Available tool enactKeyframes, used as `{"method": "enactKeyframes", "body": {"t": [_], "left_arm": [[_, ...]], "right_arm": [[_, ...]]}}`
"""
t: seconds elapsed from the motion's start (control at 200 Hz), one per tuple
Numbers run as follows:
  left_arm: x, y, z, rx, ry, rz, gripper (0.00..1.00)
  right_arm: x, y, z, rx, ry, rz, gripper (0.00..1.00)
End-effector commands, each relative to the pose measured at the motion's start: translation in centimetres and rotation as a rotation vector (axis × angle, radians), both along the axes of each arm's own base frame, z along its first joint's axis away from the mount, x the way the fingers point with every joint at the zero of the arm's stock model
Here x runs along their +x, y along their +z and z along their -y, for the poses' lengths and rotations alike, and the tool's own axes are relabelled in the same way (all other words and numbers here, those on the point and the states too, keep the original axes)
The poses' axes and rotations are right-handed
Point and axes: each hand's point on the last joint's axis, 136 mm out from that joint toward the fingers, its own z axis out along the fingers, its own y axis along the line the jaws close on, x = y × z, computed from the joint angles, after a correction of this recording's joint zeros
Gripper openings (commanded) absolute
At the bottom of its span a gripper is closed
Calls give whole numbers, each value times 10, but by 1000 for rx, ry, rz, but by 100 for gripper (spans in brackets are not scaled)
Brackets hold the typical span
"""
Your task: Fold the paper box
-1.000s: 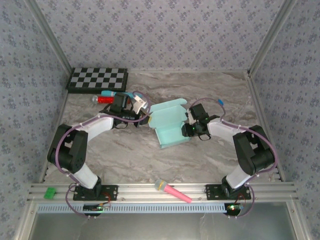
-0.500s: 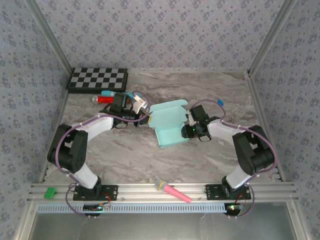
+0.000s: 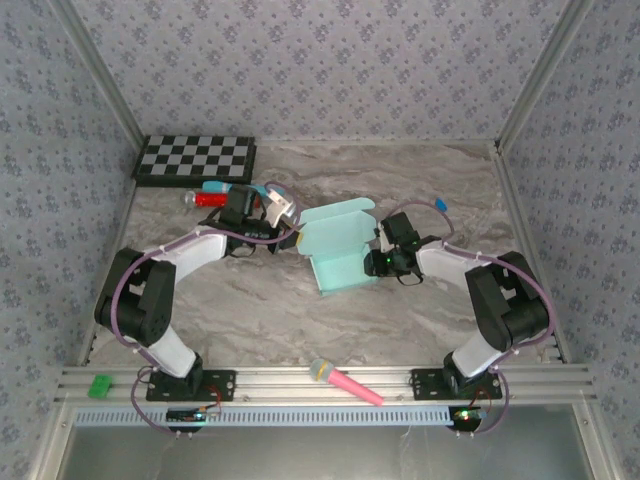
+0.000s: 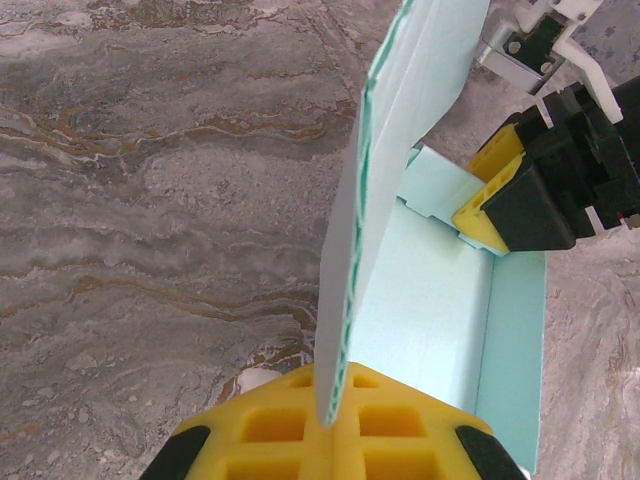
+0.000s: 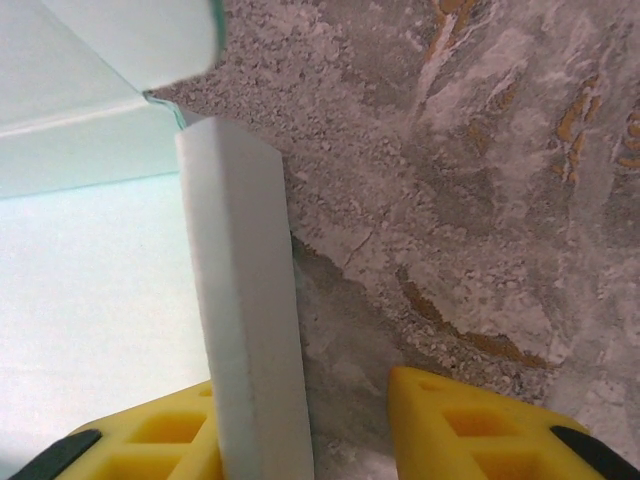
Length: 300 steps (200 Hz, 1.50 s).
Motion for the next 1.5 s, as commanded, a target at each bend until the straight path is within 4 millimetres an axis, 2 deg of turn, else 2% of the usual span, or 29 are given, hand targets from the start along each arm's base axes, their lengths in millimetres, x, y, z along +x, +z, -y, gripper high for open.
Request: {"method": "enactKeyframes", "body": {"t": [0.0,0.185,0.625,1.324,1.494], "left_arm": [[11,7,-2,-12,21,28,0],[12,8,-2,-14,23,29,0],[15,10,-4,-15,27,33,0],[16,7,-3,-18,24,20,0],[16,6,-3,-20,21,18,0]], "right_arm": [[-12,-12,17,-73,-37,-48,34],[-12,-12,21,-119,-42,-42,26],[-11,-11,47,-281,-156,-20,21],[-18,-19,66,-502,-232,-59,14],[-20,-21,60,-496,-216,-69,14]]}}
